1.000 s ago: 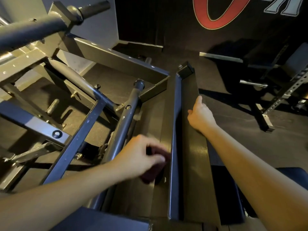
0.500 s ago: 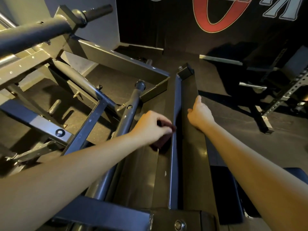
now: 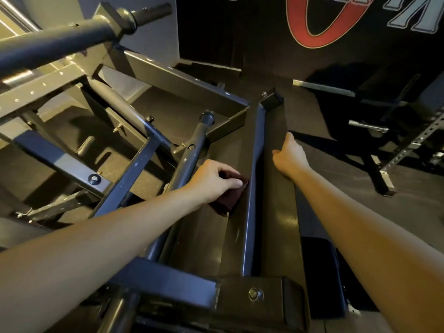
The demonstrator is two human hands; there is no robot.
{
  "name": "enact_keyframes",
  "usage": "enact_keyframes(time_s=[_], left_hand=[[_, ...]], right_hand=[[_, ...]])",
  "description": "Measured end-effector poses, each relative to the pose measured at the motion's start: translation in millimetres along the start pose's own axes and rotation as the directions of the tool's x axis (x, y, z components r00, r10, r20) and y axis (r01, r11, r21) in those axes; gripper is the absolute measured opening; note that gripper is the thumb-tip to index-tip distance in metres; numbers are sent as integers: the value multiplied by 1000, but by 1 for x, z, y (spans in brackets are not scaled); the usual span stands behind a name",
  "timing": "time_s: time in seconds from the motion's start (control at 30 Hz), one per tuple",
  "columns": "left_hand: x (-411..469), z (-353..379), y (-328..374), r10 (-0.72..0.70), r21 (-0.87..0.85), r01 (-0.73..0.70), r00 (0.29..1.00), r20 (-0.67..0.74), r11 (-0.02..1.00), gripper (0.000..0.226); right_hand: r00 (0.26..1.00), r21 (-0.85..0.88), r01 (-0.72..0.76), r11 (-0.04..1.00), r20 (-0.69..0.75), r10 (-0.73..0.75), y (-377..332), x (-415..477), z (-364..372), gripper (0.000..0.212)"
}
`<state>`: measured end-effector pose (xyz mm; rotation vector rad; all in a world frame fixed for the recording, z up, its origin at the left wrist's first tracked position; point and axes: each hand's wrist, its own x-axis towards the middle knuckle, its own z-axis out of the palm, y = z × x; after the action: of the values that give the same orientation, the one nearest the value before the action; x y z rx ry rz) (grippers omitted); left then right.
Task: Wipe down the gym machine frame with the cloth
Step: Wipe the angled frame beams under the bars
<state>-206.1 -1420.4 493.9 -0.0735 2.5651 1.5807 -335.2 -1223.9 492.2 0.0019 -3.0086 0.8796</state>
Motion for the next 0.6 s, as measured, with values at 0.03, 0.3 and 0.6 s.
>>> enact_keyframes(time_s=[0.03,0.3,0.6], left_hand=[[-15,0,1,15,30,-15,1000,16,999,17],[-131,9,3,97,225,-136,979,179,965,16],[-48,19,8,-193,-349,173,981,-23,921,20]], right_hand=[[1000,21,-3,1000,-2,3,0,-2,-1,72],[999,-50,23,998,45,-21,1,-15,0,84],[999,-4,-12,1000,53,12,-2,-23,-4,87]])
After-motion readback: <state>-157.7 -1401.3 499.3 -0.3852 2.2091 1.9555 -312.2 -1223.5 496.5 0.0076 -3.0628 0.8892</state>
